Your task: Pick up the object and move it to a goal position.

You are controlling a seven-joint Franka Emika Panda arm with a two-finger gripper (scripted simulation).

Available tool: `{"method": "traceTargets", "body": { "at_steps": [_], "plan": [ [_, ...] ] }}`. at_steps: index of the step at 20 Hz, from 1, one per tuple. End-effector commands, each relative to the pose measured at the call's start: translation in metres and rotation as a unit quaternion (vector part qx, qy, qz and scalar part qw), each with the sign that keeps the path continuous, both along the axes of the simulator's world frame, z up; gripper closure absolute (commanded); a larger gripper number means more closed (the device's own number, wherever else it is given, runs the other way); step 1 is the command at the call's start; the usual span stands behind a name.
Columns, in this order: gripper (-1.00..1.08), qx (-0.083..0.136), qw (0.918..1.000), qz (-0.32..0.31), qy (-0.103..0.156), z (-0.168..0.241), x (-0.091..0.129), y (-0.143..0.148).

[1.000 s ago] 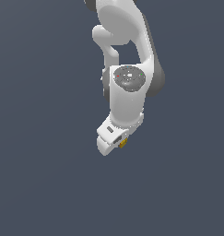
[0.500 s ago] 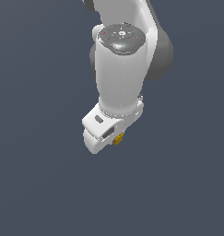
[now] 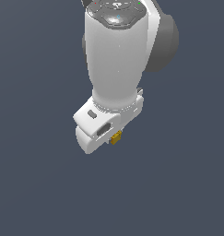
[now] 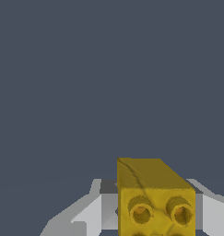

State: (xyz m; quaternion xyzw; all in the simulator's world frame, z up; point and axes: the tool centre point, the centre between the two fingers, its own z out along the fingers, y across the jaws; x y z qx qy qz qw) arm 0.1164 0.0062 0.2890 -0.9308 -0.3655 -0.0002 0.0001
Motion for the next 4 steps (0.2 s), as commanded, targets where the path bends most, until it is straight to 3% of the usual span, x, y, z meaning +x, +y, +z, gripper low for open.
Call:
{"method": "traceTargets", "body": {
  "at_steps": [1,4],
  "plan": [
    [1.08,0.0,1.0,0.0,0.0,0.0028,0.0014,-0.0007],
    [1.08,0.0,1.0,0.0,0.0,0.0032,0.0019,-0.0008]
  ]
}}
